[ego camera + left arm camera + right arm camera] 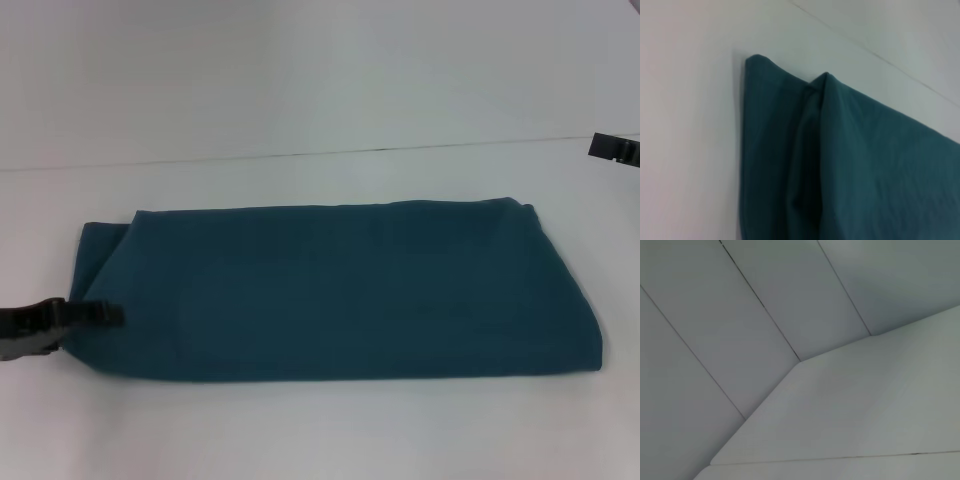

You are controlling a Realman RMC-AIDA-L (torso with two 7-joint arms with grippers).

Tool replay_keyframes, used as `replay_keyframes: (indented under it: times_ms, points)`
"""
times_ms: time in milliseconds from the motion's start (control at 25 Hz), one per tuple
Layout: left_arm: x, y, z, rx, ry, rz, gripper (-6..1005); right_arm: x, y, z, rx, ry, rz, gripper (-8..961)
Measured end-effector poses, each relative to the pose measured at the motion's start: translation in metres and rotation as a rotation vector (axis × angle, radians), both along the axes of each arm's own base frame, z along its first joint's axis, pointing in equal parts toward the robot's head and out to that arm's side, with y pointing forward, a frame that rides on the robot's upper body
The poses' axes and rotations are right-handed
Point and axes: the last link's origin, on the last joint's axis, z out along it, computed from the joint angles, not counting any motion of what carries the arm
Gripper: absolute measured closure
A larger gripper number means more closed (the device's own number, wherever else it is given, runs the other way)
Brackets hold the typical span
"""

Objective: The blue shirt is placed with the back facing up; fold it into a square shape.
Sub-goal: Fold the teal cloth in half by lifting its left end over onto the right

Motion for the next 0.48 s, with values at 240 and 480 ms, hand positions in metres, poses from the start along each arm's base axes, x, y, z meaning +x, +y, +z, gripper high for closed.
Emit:
replay_keyframes:
  times_ms: [240, 480]
  points:
    - [0.0011, 0.0005, -0.0036, -0.017, 0.026, -0.025, 263, 0.0, 0.0, 0.0002, 0.001, 0.0, 0.0, 52]
    - [0.0022, 0.0014, -0.0044, -0.026, 0.041, -0.032, 502, 0.0002, -0.0005, -0.0008, 0.0, 0.001, -0.001, 53]
